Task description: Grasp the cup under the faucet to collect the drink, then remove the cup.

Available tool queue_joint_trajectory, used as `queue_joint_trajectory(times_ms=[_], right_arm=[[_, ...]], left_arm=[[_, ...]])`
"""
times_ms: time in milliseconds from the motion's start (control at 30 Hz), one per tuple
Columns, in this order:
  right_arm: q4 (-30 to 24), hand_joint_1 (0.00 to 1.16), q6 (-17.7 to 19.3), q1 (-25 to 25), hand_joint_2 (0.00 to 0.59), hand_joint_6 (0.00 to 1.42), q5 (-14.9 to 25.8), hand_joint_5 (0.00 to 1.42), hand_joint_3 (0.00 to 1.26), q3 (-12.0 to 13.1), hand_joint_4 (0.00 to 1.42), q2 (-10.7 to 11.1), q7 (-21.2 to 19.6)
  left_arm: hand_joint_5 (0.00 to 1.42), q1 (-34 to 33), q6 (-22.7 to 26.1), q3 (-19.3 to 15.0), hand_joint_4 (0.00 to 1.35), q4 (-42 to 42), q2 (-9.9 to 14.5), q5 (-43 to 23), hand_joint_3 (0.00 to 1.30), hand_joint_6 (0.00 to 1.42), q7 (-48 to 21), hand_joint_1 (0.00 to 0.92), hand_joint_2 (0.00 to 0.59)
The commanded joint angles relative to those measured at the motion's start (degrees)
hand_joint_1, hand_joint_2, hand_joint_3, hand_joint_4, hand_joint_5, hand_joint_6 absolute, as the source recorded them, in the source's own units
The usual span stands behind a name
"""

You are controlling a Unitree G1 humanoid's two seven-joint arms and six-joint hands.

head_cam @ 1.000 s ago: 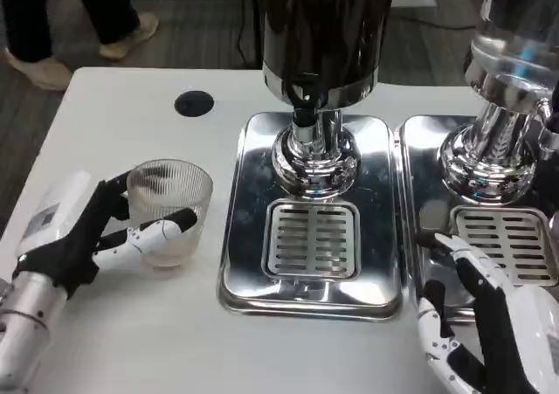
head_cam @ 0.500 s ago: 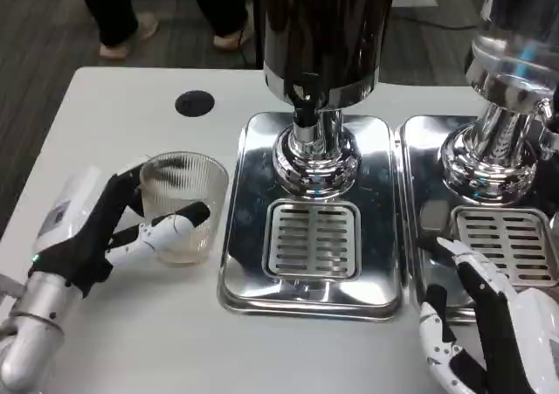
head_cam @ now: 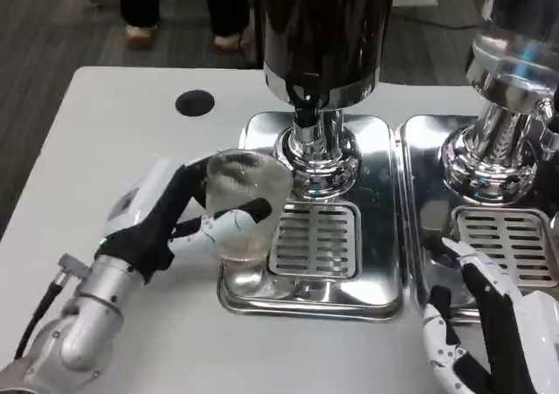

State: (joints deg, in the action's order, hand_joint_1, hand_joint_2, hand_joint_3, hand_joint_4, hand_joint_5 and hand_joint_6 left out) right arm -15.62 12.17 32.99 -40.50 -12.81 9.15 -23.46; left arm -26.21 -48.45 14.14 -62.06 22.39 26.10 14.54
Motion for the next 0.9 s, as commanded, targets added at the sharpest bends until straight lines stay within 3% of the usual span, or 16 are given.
queue_joint_trajectory(times_ms=[33, 267, 533, 900], right_arm=[[-0.9, 0.48, 0.1, 1.3, 0.58, 0.27, -0.4, 0.17, 0.28, 0.0, 0.2, -0.9, -1.0], [-1.5, 0.48, -0.1, 2.5, 0.58, 0.27, -1.5, 0.17, 0.28, -0.3, 0.2, -2.1, -1.6], [-2.0, 0.48, -0.3, 3.3, 0.58, 0.27, -1.8, 0.17, 0.28, -0.3, 0.2, -2.4, -1.7], [-1.9, 0.48, -0.4, 3.1, 0.586, 0.27, -1.5, 0.17, 0.28, -0.2, 0.2, -2.4, -1.2]], left_arm=[[0.65, -2.6, -0.3, 1.3, 0.42, -0.8, -1.7, 1.5, 0.35, 0.62, -0.2, 0.095, 0.193], [0.64, -5.3, 1.3, 2.7, 0.42, -3.9, -4.7, 2.0, 0.35, 0.6, -0.3, 0.095, 0.194], [0.61, -7.1, 2.5, 4.2, 0.4, -5.5, -6.3, 3.6, 0.34, 0.56, 1.1, 0.095, 0.194], [0.46, -7.2, 4.2, 8.3, 0.29, -7.0, -5.8, 7.1, 0.26, 0.38, 1.1, 0.091, 0.185]])
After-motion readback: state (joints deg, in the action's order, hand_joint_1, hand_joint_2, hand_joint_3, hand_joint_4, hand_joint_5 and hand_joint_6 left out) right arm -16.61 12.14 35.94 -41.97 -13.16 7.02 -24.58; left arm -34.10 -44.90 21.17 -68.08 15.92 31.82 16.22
